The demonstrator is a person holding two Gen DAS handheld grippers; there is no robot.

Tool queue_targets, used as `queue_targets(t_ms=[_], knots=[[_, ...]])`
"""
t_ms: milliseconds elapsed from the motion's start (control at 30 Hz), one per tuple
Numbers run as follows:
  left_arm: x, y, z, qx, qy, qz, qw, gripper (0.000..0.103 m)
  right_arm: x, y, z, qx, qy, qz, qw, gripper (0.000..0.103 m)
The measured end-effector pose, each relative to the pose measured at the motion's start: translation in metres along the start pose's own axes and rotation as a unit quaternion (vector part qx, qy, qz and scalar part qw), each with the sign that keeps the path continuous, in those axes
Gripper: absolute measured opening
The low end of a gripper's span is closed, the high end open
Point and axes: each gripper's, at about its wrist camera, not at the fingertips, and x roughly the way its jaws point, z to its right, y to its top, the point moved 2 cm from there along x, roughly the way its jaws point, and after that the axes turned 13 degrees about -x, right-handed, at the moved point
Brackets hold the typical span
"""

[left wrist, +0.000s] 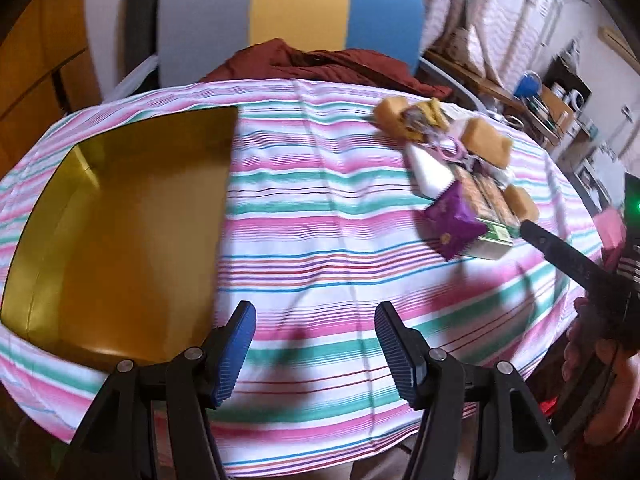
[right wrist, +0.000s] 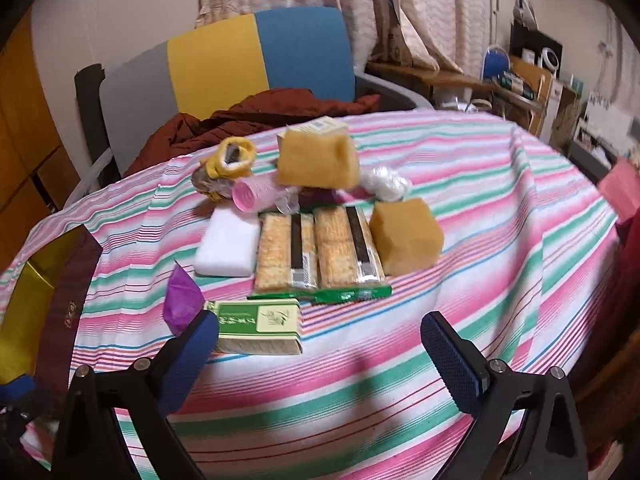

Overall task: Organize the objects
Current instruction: 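Move both tools from the gold tray toward the pile of items, then grasp the purple snack packet with the left tool while the right tool grasps the green-white box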

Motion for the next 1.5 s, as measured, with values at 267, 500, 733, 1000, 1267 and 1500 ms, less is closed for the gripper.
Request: queue_targets(t_ms=[267, 500, 733, 1000, 1267, 1500], knots=[[0.016, -0.002, 0.031, 0.032, -0.049, -0.019, 0.9981, 0.063, 0.005, -0.013, 0.007, 0.002, 0.025, 0.002, 1.0, 0.095], [0.029, -0.001, 0.044, 0.044, -0.04, -0.021, 0.998, 0.063, 0.012, -0.021, 0.004, 0.008, 0.049, -0.01, 0.999, 0.095], [0.044, 0.026, 0.081, 0.04, -0.091, -0.026, 0.9947, 0.063, 0.015, -0.022, -0.001, -0.001, 0.045, -0.016, 0.999, 0.095], [0.092, 0.047, 0.116, 0.015, -0.134, -0.065, 0.9887, 0.063, 0.014, -0.023, 0.012, 0.007, 0.024, -0.019, 0.999, 0.095], [0.103, 0.042, 0.077, -0.029, -0.186, -0.064, 0.98, 0.04, 0.016, -0.024, 0.012, 0.012, 0.03, -0.021, 0.999, 0.097], [0.102, 0.025, 0.04, -0.051, -0.196, -0.053, 0.9779, 0.036, 0.022, -0.025, -0.003, 0.0, 0.066, -0.015, 0.998, 0.098]])
